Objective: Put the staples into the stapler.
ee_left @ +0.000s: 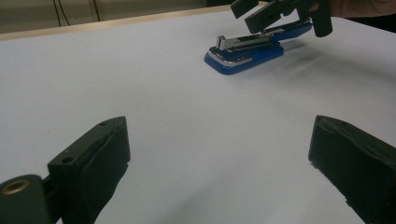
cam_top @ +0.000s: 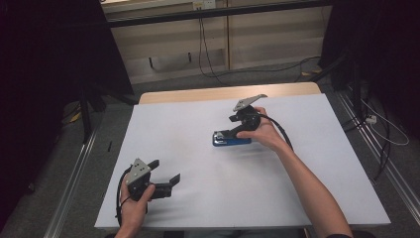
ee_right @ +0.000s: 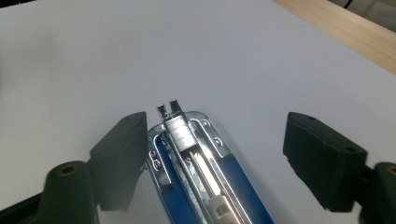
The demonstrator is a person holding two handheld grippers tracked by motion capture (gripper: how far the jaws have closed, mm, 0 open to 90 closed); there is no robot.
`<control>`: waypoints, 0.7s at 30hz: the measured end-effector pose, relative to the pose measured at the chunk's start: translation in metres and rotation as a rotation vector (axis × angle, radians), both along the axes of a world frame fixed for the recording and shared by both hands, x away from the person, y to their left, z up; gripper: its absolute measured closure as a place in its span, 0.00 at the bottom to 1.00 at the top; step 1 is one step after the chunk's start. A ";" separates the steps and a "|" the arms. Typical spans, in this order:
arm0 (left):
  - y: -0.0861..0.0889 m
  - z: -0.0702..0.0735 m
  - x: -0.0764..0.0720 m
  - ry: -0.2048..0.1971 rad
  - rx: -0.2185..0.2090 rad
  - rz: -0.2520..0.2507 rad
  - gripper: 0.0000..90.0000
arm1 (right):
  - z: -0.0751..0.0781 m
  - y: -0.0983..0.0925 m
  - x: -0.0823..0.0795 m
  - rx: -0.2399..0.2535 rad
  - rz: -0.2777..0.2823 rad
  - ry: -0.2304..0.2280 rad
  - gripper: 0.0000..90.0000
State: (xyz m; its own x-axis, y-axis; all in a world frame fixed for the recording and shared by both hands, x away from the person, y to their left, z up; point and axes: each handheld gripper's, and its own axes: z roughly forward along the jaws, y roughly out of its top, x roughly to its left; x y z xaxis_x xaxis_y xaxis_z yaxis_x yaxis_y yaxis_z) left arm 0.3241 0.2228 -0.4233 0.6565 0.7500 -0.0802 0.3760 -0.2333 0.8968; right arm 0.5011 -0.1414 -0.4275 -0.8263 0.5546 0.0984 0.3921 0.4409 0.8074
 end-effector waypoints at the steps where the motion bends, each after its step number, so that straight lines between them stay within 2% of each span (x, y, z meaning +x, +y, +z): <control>1: 0.000 0.000 0.000 0.000 -0.003 0.003 0.06 | 0.000 -0.002 -0.001 0.004 -0.020 0.002 0.20; 5: -0.001 0.000 0.000 0.001 0.000 0.002 0.06 | 0.001 -0.008 -0.005 0.035 -0.065 0.001 0.18; 14: 0.000 0.000 0.001 -0.001 0.002 0.004 0.06 | 0.003 -0.012 -0.019 0.062 -0.098 -0.045 0.17; 21: -0.001 -0.001 -0.001 -0.006 0.004 0.004 0.06 | 0.008 -0.016 -0.026 0.111 -0.153 -0.045 0.14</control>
State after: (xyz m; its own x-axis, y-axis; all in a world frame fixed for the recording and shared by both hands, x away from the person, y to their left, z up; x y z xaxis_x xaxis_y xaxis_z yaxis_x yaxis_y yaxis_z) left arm 0.3233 0.2214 -0.4246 0.6537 0.7532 -0.0732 0.3715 -0.2351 0.8981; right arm 0.4754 -0.1574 -0.4199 -0.7382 0.6617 0.1313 0.4103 0.2858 0.8660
